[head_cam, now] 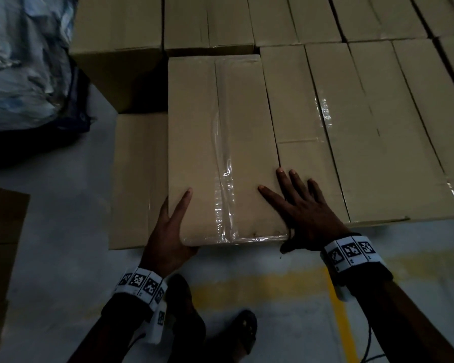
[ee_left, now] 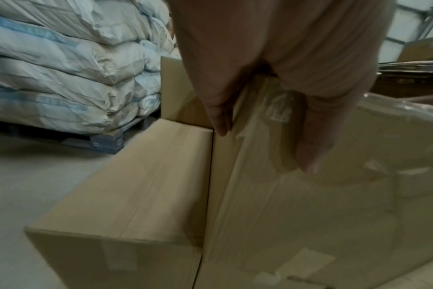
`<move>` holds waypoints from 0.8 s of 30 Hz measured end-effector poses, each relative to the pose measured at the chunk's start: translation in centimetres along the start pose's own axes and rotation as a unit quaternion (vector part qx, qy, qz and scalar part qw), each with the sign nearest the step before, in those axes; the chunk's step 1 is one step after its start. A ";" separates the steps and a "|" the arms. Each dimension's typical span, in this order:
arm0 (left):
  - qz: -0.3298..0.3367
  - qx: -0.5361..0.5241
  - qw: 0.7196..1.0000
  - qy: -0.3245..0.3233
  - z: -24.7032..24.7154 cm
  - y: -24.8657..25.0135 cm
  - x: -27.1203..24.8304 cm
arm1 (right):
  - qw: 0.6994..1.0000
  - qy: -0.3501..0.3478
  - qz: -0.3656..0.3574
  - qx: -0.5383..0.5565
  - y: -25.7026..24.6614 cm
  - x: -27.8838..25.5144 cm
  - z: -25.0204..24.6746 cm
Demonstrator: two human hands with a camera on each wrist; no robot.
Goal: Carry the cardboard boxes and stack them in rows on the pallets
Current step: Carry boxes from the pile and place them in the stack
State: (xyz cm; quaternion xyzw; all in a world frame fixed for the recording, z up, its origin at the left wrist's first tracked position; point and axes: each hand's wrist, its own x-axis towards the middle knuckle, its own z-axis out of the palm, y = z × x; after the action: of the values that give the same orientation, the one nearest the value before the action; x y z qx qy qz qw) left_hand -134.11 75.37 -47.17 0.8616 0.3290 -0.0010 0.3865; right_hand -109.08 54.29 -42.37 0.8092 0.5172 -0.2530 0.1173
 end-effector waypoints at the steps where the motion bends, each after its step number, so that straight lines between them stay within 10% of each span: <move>1: -0.004 -0.001 1.000 0.004 0.1 0.1 -0.1 | 1.000 0.005 0.000 0.009 0.0 -0.1 0.0; 24: -0.009 0.009 1.000 0.009 -0.4 0.1 1.3 | 0.998 0.045 -0.008 0.037 0.3 1.7 -0.4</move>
State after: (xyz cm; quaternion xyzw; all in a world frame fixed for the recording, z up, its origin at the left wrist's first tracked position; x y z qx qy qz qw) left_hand -133.13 76.34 -47.15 0.8618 0.3405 0.0002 0.3760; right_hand -108.09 55.65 -43.02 0.8195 0.5183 -0.2366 0.0617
